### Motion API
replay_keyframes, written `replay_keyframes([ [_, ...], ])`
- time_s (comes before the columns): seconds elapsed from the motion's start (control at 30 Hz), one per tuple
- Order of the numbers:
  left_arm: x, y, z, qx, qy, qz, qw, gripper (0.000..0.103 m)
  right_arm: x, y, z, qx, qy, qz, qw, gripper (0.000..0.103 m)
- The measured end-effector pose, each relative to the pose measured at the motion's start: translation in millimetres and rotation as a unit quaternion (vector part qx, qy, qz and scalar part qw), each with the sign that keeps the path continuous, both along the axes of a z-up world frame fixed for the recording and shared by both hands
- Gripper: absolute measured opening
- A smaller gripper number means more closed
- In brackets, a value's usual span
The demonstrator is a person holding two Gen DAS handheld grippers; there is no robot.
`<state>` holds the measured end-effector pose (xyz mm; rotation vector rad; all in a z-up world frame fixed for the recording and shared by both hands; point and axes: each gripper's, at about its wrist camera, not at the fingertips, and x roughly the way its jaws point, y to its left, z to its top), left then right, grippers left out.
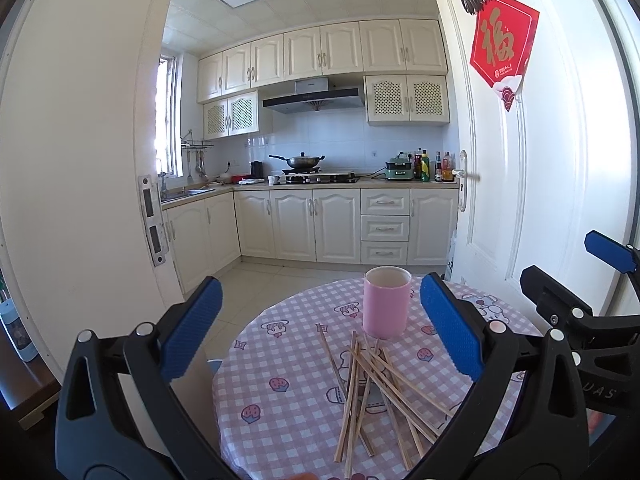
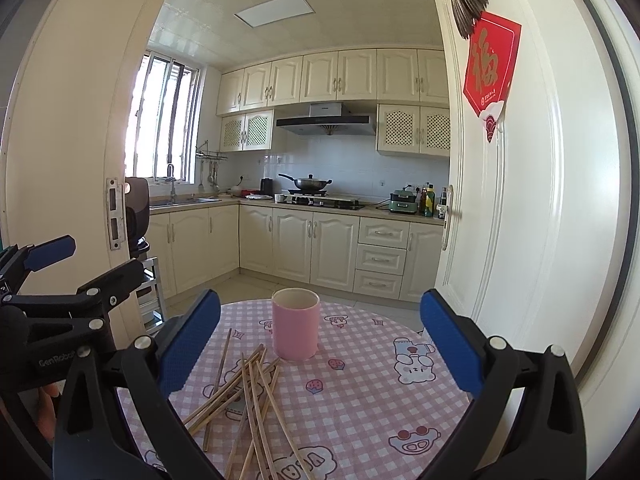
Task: Organize utensils
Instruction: 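Lower both tools toward the wooden chopsticks beside the pink cup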
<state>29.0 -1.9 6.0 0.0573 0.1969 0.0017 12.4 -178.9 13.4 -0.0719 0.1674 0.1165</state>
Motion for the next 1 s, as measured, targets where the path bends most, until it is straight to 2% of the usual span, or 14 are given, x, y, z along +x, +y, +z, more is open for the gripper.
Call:
replay_keyframes([
  [0.73, 39.9, 1.5, -16.5, 0.004, 0.043, -0.001, 0.9991, 0.097, 35.0, 2.9, -16.2, 0.000, 0.034, 0.009, 0.999, 0.096],
  [0.9, 53.1, 1.1, -25.4, 0.009, 0.071, -0.009, 0.9974, 0.097, 44.7, 1.6, -23.2, 0.009, 0.052, 0.020, 0.998, 0.096],
  [1.0, 64.5, 3.6, -34.9, 0.008, 0.102, -0.021, 0.9945, 0.097, 52.7, 0.7, -29.3, 0.013, 0.069, 0.026, 0.997, 0.096],
])
